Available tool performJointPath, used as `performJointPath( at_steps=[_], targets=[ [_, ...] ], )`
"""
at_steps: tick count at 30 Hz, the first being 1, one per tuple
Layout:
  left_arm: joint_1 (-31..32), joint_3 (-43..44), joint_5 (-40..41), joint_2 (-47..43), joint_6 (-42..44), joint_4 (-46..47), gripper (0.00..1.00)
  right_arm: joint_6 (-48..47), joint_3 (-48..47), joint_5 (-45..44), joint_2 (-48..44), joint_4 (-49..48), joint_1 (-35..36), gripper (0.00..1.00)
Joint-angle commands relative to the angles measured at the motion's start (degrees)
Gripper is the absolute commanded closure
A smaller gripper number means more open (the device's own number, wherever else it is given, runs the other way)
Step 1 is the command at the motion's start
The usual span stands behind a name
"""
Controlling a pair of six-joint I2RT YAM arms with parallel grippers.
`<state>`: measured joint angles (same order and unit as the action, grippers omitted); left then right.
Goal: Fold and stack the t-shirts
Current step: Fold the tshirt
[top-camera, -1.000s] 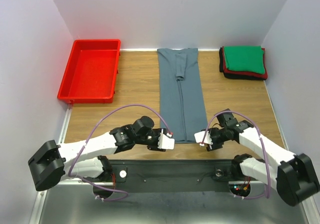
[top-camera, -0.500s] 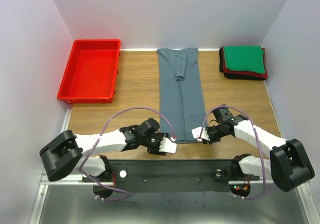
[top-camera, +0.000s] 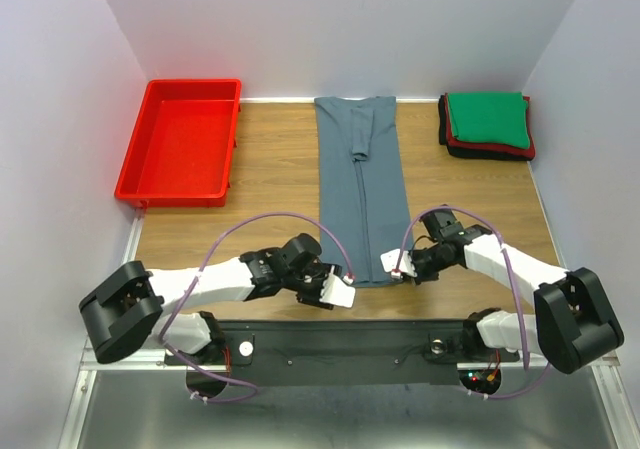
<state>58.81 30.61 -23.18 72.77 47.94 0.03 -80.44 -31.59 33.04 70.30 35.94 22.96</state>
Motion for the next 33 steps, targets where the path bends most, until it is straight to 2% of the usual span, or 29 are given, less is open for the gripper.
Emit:
performJointPath(
  at_steps=[1,13,17,20,23,27,30,33],
  targets=[
    [0.3,4.0,-3.5,-4.3,1.2,0.1,0.43,0.3,-0.4,-2.0,1.7,-0.5,0.5,0.99],
    [-1.1,8.1,-0.6,7.2,2.9,0.1,0.44,0.5,-1.5,-2.1,3.2,-0.4,0.5,0.99],
    [-1.5,9.8,0.2,10.9,4.3,-4.6,0.46,1.5,-2.1,-2.6,2.9,-0.3,0.5,0.99],
    [-1.9,9.9,0.1,12.0,4.7,-6.4,0.56,1.8,-2.1,-3.2,2.1,0.0,0.4,0.99],
    [-1.9,9.8,0.0,12.2,4.4,-6.4,0.71,2.1,-1.9,-3.0,1.1,0.7,0.5,0.99],
    [-1.9,10.9,-0.1,12.6,3.9,-7.2,0.84,2.8,-2.6,-2.5,-0.3,2.1,0.5,0.99],
    [-1.9,11.4,-1.8,10.9,4.0,-8.8,0.99,3.2,-3.6,-1.6,-1.6,5.0,0.5,0.99],
    [-1.9,11.6,-3.9,8.6,3.4,-10.0,1.0,3.2,-4.4,0.6,-4.2,8.3,0.6,0.99]
  ],
)
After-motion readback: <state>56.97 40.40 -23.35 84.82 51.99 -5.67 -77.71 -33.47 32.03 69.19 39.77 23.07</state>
